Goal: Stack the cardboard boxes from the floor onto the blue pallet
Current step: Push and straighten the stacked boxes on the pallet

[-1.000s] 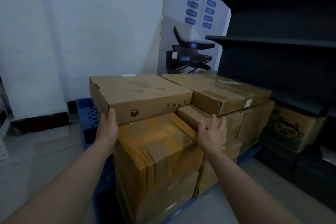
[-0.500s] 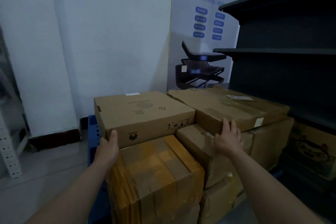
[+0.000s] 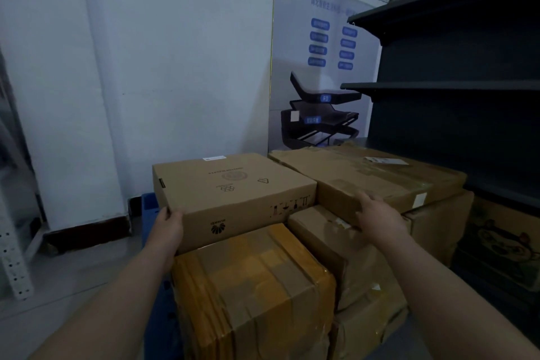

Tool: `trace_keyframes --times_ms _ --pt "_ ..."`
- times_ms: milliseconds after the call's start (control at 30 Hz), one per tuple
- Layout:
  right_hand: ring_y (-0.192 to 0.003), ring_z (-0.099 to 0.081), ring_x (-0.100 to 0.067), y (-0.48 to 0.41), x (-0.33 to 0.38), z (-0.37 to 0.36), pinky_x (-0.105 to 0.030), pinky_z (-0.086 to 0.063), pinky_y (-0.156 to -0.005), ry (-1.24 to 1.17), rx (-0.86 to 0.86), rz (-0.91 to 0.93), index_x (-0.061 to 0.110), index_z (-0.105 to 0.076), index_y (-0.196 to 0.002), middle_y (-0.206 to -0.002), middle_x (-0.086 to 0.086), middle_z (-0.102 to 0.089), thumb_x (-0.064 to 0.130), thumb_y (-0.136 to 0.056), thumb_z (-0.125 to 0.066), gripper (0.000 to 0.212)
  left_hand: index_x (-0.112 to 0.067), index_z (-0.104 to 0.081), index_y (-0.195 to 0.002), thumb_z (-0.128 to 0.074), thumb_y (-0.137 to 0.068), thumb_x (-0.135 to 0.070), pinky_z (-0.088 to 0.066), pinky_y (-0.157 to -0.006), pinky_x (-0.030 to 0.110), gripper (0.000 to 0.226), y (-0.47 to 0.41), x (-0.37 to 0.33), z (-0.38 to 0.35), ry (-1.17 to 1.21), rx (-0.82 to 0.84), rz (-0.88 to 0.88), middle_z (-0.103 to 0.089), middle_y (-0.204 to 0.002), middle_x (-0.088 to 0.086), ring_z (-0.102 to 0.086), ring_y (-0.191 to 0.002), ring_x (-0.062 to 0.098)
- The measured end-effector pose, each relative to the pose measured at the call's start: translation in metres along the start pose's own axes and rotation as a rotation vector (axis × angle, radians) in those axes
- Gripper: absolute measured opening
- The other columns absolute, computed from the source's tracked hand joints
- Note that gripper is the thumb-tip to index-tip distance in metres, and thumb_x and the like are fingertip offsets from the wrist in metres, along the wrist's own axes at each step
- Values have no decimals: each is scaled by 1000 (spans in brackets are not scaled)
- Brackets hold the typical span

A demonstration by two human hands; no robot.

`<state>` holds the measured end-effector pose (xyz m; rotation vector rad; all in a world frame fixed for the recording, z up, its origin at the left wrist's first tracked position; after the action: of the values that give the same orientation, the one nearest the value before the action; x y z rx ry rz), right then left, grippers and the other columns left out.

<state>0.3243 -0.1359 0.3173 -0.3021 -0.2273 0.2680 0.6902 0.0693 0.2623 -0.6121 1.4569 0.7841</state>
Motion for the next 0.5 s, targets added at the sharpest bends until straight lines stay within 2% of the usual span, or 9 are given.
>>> trace_keyframes --times_ms 33,100,167,233,367,500 --pt "-95 -62 -23 -1 1 -1 -33 -54 -67 32 1 10 23 -45 -131 -128 -6 -50 18 -97 -45 34 -27 -40 -139 -39 -97 -37 -45 -95 48 43 0 -1 0 8 11 6 -53 -127 11 -52 -109 30" --pt "-92 -61 -24 -2 0 -1 -33 -50 -65 58 4 -3 20 -51 -124 -120 -7 -52 10 -96 -40 32 -26 -44 -134 -39 -96 -33 -46 -92 47 38 -2 -1 2 13 22 18 -54 -120 11 -52 -106 30" --pt "-88 -60 -25 -2 -3 -2 -33 -47 -66 45 10 -26 17 -55 -115 -107 -8 -55 7 -96 -36 29 -25 -45 -132 -38 -96 -33 -46 -89 47 38 -3 0 3 12 29 35 -53 -119 12 -52 -105 31" --pt "-87 -60 -25 -3 -5 -4 -34 -48 -68 15 25 -36 16 -55 -113 -107 -8 -55 7 -96 -36 27 -24 -44 -133 -37 -96 -33 -45 -87 46 39 -5 0 4 0 33 38 -52 -120 12 -52 -105 31" --pt "-99 -58 -29 -4 1 -5 -40 -52 -82 -46 62 -51 14 -49 -121 -125 -12 -49 5 -93 -38 32 -24 -36 -139 -30 -98 -34 -41 -90 45 43 -3 -3 1 -52 22 37 -48 -129 13 -48 -109 33" --pt "-125 -43 -35 2 4 -9 -48 -40 -104 -12 93 -71 17 -34 -139 -148 -12 -30 8 -93 -39 48 -26 -18 -151 -26 -99 -34 -35 -106 50 53 -5 -9 3 -124 -52 -33 -35 -147 11 -40 -126 36"
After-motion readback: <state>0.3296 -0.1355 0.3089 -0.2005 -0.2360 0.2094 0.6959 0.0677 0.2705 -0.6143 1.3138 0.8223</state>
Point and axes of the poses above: each hand's wrist, its own y-axis away from the middle knuckle, its own z-axis out of the back of the hand, x = y × z, the point moved 7 cm from there along -y, towards the middle knuckle
